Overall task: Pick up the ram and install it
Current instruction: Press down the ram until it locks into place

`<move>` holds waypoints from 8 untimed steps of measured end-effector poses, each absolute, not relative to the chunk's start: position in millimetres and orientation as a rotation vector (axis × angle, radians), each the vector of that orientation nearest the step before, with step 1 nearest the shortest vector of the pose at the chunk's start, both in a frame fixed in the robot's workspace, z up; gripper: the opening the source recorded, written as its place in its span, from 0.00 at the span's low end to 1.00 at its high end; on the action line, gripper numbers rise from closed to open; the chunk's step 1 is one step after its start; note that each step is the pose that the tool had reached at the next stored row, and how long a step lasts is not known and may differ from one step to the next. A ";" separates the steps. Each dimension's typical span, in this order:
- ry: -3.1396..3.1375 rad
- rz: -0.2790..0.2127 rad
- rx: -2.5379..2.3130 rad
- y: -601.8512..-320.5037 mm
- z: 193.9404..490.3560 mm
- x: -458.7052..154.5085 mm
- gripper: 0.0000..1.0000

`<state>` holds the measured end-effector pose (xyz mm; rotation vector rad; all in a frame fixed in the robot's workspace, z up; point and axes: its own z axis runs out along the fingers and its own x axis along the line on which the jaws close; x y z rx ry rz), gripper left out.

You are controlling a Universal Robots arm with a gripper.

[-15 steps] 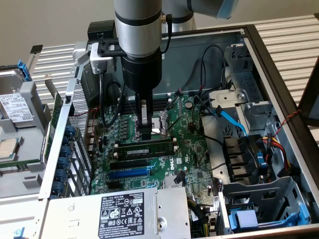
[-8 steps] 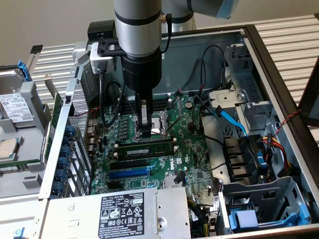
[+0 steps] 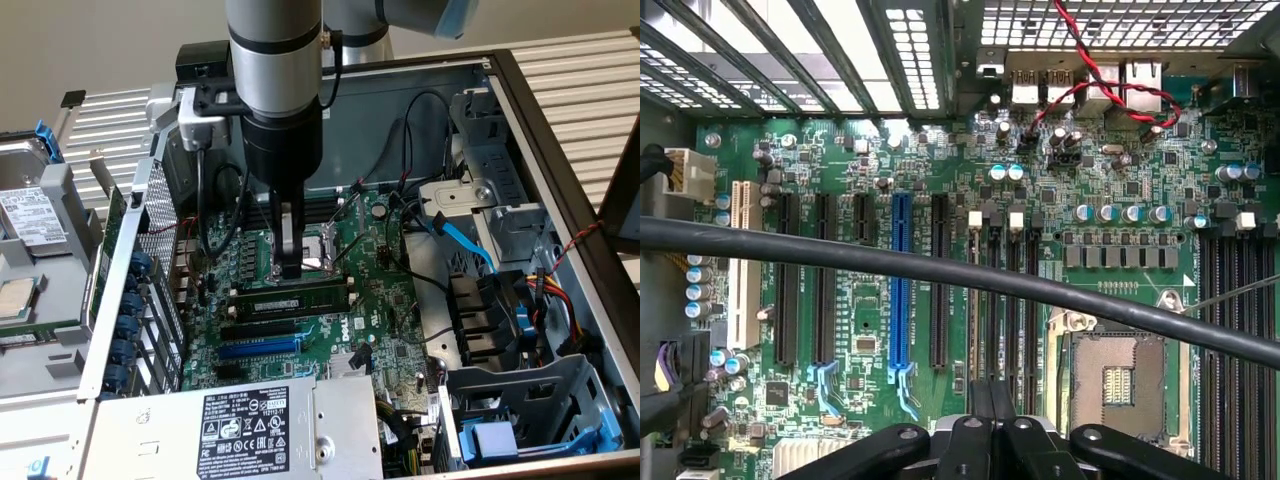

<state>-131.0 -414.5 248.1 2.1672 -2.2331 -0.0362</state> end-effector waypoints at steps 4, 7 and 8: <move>-2.235 -0.033 2.169 -414.8 245.2 -131.3 0.11; -2.236 -0.028 2.170 -414.7 242.9 -131.3 0.11; -2.236 -0.025 2.170 -414.7 242.3 -131.4 0.11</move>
